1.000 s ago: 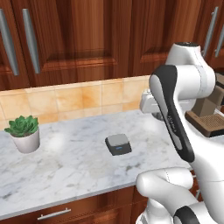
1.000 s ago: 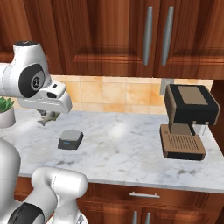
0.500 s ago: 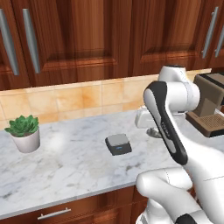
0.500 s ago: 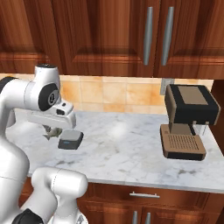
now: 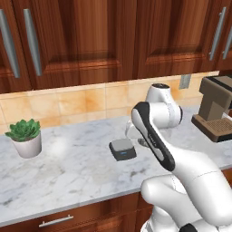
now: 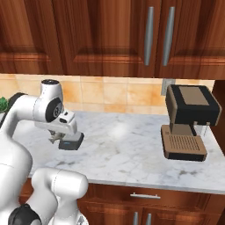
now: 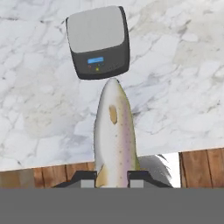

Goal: Take the fish from the fridge and place it on the digital scale on the counter by the fridge. Wait a few seconds for a reading, then move it to the plate on the dining counter.

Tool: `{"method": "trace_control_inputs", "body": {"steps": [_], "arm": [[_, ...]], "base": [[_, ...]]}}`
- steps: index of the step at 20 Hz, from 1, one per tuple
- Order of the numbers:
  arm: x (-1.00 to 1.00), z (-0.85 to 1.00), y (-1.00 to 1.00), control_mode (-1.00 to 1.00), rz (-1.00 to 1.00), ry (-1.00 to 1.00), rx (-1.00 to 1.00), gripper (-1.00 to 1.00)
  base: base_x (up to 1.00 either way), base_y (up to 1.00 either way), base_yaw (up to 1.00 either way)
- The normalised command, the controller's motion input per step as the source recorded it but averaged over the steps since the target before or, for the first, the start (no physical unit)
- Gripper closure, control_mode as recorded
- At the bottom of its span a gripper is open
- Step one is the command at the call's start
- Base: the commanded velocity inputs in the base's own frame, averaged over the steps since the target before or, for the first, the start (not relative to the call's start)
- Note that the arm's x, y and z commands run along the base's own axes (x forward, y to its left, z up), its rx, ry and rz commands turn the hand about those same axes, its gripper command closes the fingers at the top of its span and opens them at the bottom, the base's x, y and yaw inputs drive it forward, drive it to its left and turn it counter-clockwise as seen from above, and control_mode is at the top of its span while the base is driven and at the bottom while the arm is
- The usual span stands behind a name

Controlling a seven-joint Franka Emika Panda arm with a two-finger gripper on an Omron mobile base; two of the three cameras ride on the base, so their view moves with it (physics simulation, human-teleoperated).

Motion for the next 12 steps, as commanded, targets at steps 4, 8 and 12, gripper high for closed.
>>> {"method": "trace_control_inputs", "body": {"steps": [4, 8, 12], "arm": [[0.99, -0.32, 0.00, -1.00, 0.00, 0.10, 0.00, 1.00], [0.54, -0.42, 0.00, -1.00, 0.00, 0.10, 0.00, 1.00], [0.09, -0.32, 0.00, -1.00, 0.00, 0.00, 0.00, 1.00]], "base": [[0.00, 0.00, 0.00], [0.00, 0.00, 0.00], [0.00, 0.00, 0.00]]}}
